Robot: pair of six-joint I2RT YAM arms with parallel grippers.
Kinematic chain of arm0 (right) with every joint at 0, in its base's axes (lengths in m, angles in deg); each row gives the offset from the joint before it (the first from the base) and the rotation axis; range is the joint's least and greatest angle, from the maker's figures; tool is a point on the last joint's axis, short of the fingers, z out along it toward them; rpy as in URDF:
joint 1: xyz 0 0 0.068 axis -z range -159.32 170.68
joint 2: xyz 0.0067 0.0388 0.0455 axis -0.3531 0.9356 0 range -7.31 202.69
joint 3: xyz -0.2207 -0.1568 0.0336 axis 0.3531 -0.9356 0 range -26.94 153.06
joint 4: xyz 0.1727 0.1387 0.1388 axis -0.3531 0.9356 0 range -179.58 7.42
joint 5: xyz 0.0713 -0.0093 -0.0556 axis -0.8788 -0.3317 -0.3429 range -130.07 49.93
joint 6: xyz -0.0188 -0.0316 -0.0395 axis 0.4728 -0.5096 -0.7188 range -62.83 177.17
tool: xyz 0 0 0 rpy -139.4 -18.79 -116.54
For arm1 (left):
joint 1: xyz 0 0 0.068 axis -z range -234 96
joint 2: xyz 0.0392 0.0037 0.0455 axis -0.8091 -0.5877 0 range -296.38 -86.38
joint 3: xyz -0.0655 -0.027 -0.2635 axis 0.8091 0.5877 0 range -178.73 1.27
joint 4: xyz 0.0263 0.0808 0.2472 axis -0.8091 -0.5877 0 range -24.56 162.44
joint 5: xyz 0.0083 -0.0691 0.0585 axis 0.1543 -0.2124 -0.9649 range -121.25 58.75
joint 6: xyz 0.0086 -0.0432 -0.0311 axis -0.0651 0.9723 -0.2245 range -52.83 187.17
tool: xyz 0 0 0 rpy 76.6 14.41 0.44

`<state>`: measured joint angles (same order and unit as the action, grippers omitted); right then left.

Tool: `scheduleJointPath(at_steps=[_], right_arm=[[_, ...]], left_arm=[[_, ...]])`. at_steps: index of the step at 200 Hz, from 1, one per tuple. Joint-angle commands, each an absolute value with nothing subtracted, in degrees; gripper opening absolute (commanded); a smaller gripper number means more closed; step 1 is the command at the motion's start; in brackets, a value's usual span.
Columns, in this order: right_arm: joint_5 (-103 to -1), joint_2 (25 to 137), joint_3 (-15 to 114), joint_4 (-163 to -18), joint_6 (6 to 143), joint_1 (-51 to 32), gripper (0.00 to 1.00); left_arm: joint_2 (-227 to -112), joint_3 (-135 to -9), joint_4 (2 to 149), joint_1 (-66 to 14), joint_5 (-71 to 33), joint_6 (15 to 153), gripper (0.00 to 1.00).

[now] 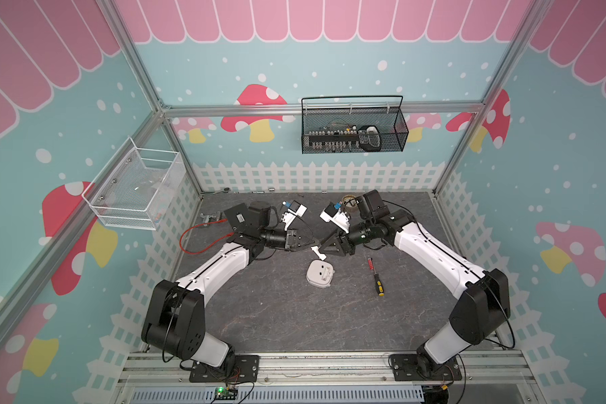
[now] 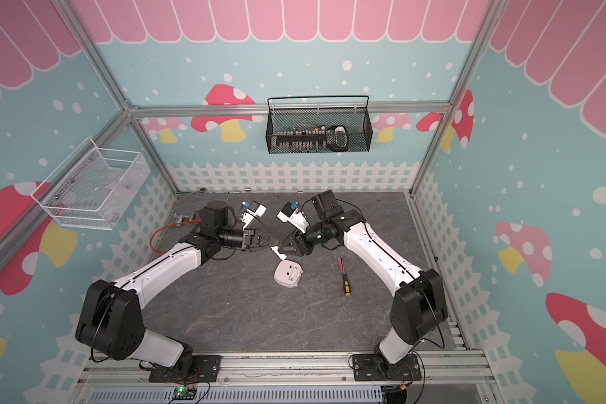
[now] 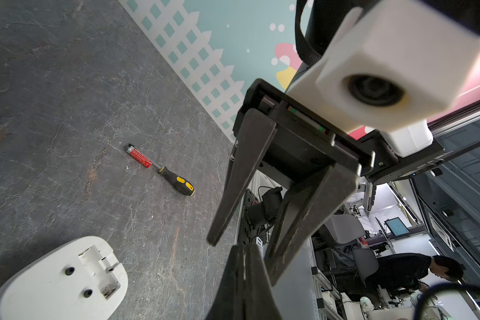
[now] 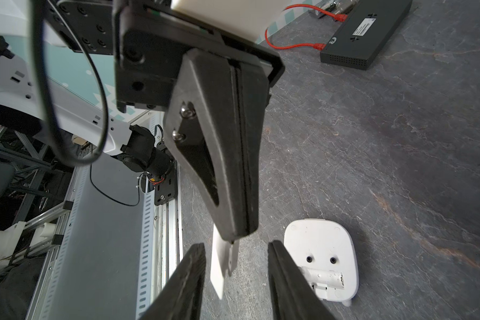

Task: Remove the battery from the alarm
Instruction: Pick up the cover from the center of the board.

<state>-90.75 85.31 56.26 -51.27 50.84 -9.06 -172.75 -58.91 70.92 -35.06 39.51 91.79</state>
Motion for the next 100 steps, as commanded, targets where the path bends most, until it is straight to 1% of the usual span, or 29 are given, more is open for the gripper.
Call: scheduleJointPath(at_steps=[1, 19, 72, 85, 100], right_arm=[[-93.2, 86.2, 57.1, -50.5, 50.0, -9.4, 0.40], [-94.0, 86.2, 57.0, -50.4, 50.2, -9.5, 0.37], [-92.6, 87.1, 56.8, -49.7, 50.6, -9.8, 0.37], [-92.5, 87.5, 57.0, -49.7, 50.8, -9.8, 0.38], [-93.2, 87.9, 57.4, -49.7, 50.8, -9.8, 0.36]], left_arm=[[-173.0, -59.3, 70.0, -34.7, 40.8, 90.4, 0.00], [-173.0, -59.3, 70.0, -34.8, 40.7, 90.4, 0.00], [-172.8, -59.5, 70.0, -34.7, 41.0, 90.4, 0.00], [-172.6, -59.5, 70.1, -34.8, 41.0, 90.3, 0.00], [-172.4, -59.5, 70.0, -34.7, 41.1, 90.4, 0.00]])
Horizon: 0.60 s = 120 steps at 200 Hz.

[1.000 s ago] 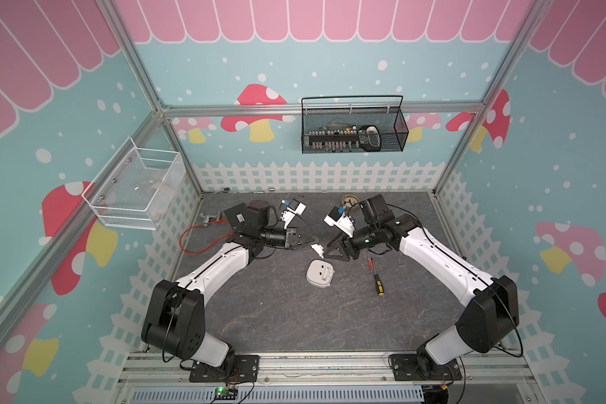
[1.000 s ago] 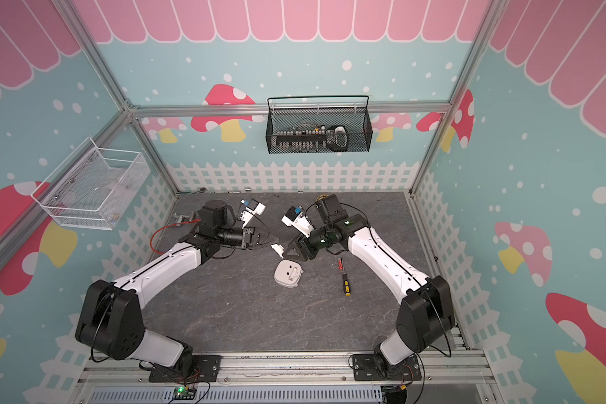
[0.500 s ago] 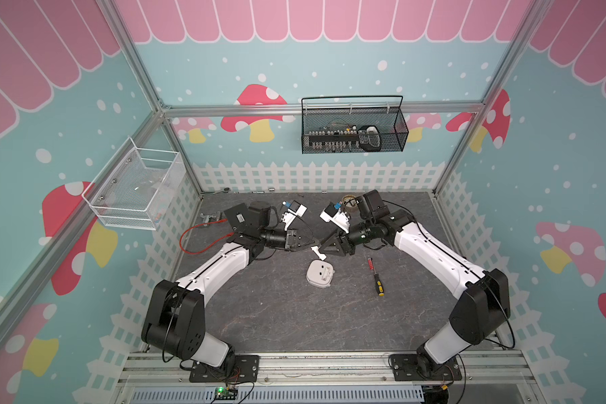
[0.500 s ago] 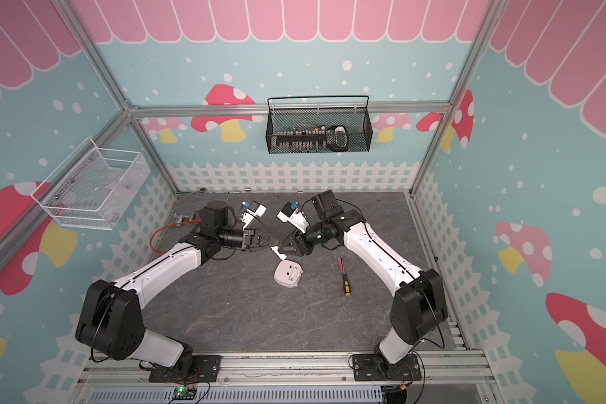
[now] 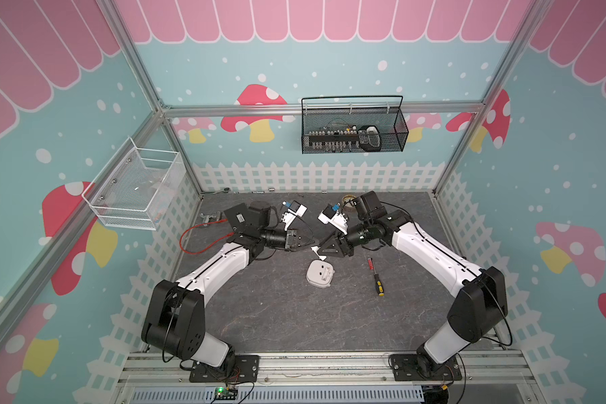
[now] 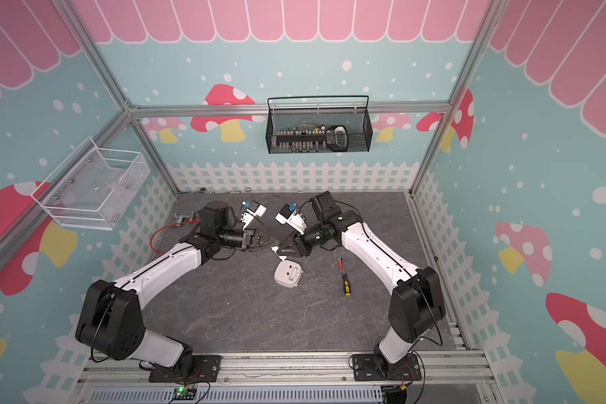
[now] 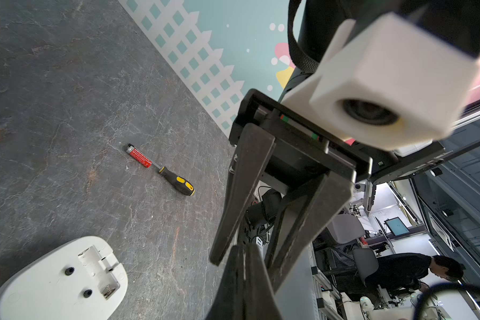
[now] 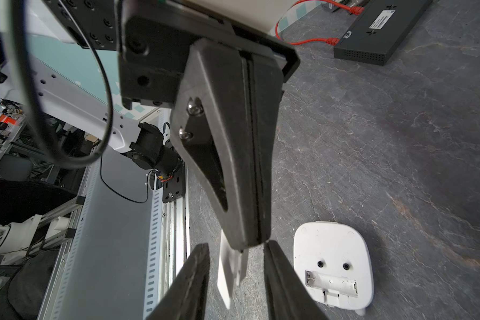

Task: Remove the battery from the alarm
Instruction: Pick up the cover from the center of the board.

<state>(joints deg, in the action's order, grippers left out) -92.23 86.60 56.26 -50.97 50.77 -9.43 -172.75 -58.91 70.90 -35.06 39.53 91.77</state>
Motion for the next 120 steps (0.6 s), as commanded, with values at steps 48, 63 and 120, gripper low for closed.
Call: scheduleJointPath(at_steps=[48, 63, 120], right_arm=[[-94.4, 88.0, 57.3, -49.6, 50.9, -9.9, 0.20], [-94.9, 87.7, 57.2, -49.6, 51.0, -9.8, 0.19], [-96.1, 86.7, 56.4, -49.8, 51.9, -9.8, 0.07]], left_arm=[[-172.7, -59.5, 70.1, -34.8, 41.0, 90.2, 0.00], [-172.8, -59.4, 70.2, -34.8, 40.9, 90.1, 0.00], [-172.9, -59.5, 70.1, -34.7, 40.1, 90.2, 0.00]])
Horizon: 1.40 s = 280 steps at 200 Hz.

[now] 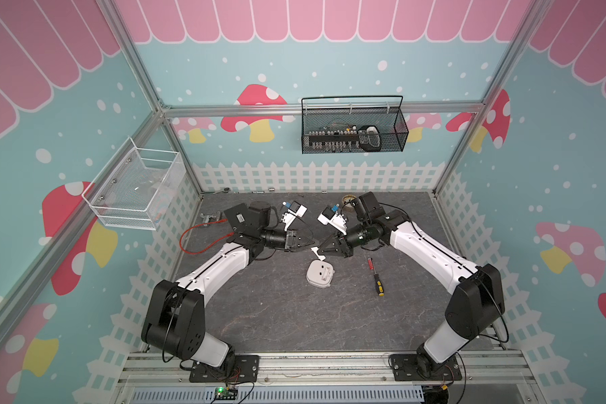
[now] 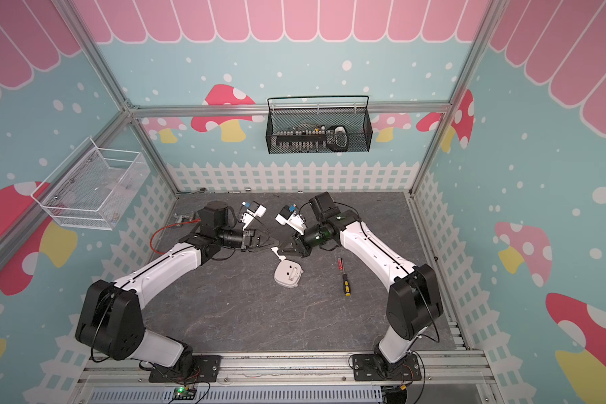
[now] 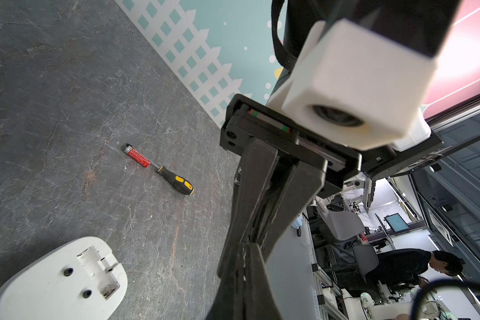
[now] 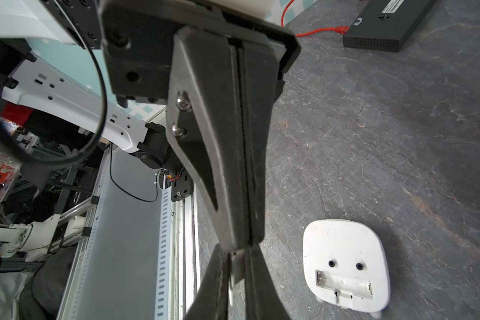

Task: Remove the battery from the alarm
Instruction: Pick up the cover from the center of the board.

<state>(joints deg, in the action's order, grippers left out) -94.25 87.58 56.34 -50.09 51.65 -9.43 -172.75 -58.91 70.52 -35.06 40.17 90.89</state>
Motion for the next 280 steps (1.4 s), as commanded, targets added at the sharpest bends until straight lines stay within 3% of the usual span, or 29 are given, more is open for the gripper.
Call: scheduleJointPath(at_steps=[1, 17, 38, 57, 74, 84, 110, 144, 179, 216, 280], right_arm=[[-96.1, 86.6, 56.3, -49.8, 51.9, -9.9, 0.07], [-96.1, 86.3, 56.1, -50.0, 52.8, -9.9, 0.03], [-95.9, 85.7, 55.6, -50.6, 54.7, -9.7, 0.01], [-95.6, 84.7, 53.6, -52.8, 58.3, -9.4, 0.00], [-95.1, 83.8, 51.7, -54.7, 61.2, -9.0, 0.00], [-94.4, 83.3, 50.3, -56.1, 63.3, -8.6, 0.00], [-90.8, 80.9, 45.7, -60.1, 71.1, -6.5, 0.00], [-84.1, 75.6, 36.8, -68.4, 85.4, -4.5, 0.00], [-77.4, 71.4, 25.2, -81.1, 101.2, -4.6, 0.00], [-70.2, 69.6, 15.1, -90.9, 111.8, -5.7, 0.00], [-65.3, 74.4, 14.9, -94.5, 115.7, -8.3, 0.00]], left_arm=[[-173.0, -59.5, 70.1, -34.7, 40.0, 90.2, 0.00], [-173.0, -59.5, 70.0, -34.8, 39.5, 90.2, 0.08], [-172.7, -59.5, 69.7, -34.8, 38.5, 89.9, 0.34], [-172.5, -59.5, 69.5, -35.0, 38.0, 89.9, 0.49], [-172.1, -59.5, 69.5, -35.0, 37.8, 89.8, 0.58], [-171.6, -59.4, 69.6, -35.2, 36.6, 89.9, 0.72], [-168.8, -58.2, 69.6, -36.8, 25.5, 92.4, 0.87], [-167.7, -52.5, 69.5, -37.3, 4.9, 98.0, 0.88], [-172.6, -48.9, 68.4, -30.9, -8.1, 99.3, 0.87], [-178.1, -45.0, 73.1, -26.0, -10.2, 102.5, 0.87], [-180.8, -40.9, 77.7, -25.0, -10.6, 104.6, 0.87]])
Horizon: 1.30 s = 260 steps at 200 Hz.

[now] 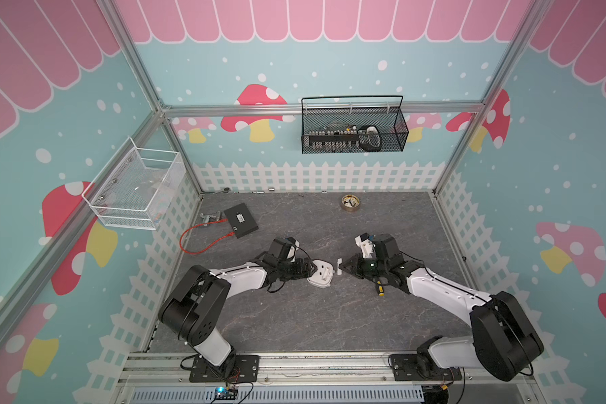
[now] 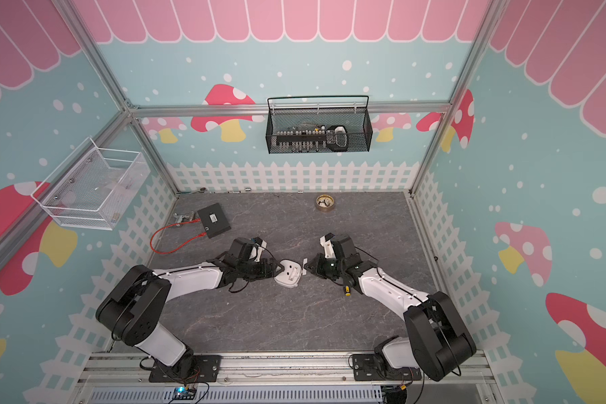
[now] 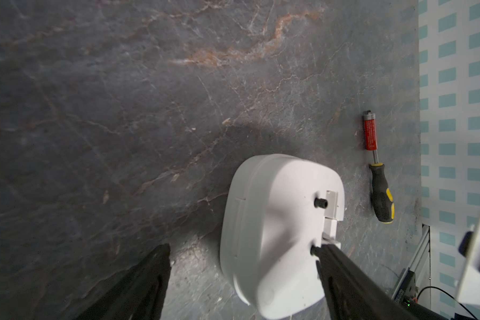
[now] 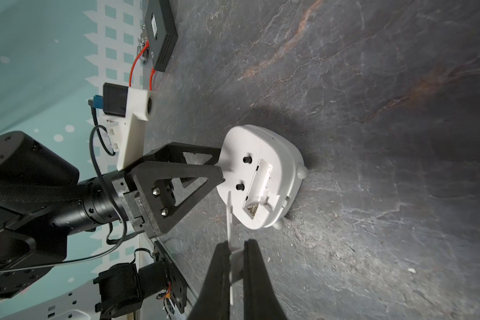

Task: Remove the battery from the alarm
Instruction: Pick up the cover from the center of the board, then install the cover on the alarm.

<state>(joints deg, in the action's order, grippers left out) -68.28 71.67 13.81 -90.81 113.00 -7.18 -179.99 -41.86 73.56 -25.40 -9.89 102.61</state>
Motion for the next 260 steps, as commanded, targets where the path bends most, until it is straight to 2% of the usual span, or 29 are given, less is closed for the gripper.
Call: scheduleJointPath(at_steps=[1, 26, 48, 75, 108, 120, 172, 205, 260], right_arm=[[-65.3, 74.6, 15.0, -94.5, 115.8, -8.4, 0.00], [-63.7, 77.4, 15.8, -95.3, 116.6, -9.5, 0.00], [-61.8, 78.2, 15.8, -96.0, 117.8, -10.1, 0.00], [-60.7, 79.2, 16.5, -95.9, 118.3, -10.9, 0.00], [-60.0, 81.0, 17.0, -96.1, 118.9, -12.2, 0.00], [-59.9, 81.3, 16.8, -96.3, 119.3, -12.4, 0.00], [-58.4, 81.0, 15.8, -96.2, 120.0, -13.4, 0.00], [-58.3, 82.1, 16.0, -95.8, 120.1, -14.4, 0.00], [-56.2, 80.4, 15.0, -93.5, 120.7, -15.8, 0.00]], left_arm=[[-180.9, -40.9, 77.9, -25.0, -10.6, 104.7, 0.87], [-182.4, -39.9, 80.2, -24.1, -10.2, 106.7, 0.85], [-183.5, -37.9, 83.2, -23.7, -9.0, 108.7, 0.80], [-184.5, -35.5, 86.2, -23.7, -8.4, 110.9, 0.70], [-184.5, -33.1, 89.5, -23.4, -7.0, 113.8, 0.49], [-184.2, -32.2, 90.5, -23.2, -6.9, 114.9, 0.45], [-182.8, -28.7, 93.6, -22.3, -6.7, 118.4, 0.47], [-182.9, -28.2, 94.8, -21.2, -7.1, 119.9, 0.53], [-182.8, -27.6, 95.7, -20.9, -8.3, 120.5, 0.55]])
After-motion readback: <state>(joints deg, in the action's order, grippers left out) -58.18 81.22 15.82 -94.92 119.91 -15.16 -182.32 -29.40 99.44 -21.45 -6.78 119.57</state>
